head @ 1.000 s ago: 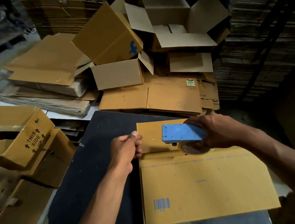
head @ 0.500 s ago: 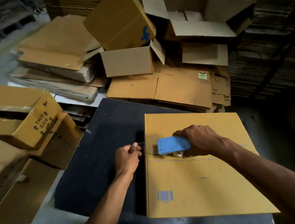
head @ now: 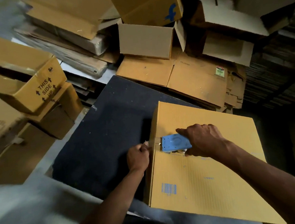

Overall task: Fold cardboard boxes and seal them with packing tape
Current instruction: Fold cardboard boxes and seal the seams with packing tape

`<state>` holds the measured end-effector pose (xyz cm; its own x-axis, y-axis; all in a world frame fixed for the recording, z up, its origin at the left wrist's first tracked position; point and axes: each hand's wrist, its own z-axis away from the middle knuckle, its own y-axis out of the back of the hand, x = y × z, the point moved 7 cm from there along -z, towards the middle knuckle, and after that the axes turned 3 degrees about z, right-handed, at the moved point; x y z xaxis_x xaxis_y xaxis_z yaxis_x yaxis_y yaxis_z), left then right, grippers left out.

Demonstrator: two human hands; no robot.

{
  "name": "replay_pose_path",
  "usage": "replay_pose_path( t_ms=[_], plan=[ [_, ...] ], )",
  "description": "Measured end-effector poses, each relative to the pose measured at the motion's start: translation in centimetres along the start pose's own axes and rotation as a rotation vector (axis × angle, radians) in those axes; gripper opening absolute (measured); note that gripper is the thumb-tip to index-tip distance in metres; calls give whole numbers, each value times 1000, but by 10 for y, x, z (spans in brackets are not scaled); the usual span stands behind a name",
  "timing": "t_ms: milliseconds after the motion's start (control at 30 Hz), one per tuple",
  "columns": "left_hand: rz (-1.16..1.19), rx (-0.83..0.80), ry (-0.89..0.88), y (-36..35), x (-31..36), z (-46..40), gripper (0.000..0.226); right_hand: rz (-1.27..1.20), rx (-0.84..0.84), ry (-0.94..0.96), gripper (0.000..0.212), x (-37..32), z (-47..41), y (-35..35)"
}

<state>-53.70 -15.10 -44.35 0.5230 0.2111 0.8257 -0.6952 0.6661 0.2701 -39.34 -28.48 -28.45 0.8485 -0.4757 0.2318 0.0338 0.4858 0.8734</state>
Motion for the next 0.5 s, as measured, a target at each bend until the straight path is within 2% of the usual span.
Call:
replay_pose_path(
  t_ms=[200, 367, 433, 500],
  plan=[
    [-103, 69, -8, -8, -6, 1, 26, 133, -22, 22, 76, -13, -10, 0],
    [-216, -116, 159, -9, -33, -4, 60, 197, -48, 40, 75, -17, -12, -6],
    [-177, -197, 238, -14, -44, -8, 55, 209, -66, 42, 74, -19, -14, -4],
    [-155, -158, 271, -9, -47, -13, 41, 217, -71, 57, 74, -21, -17, 0]
  ],
)
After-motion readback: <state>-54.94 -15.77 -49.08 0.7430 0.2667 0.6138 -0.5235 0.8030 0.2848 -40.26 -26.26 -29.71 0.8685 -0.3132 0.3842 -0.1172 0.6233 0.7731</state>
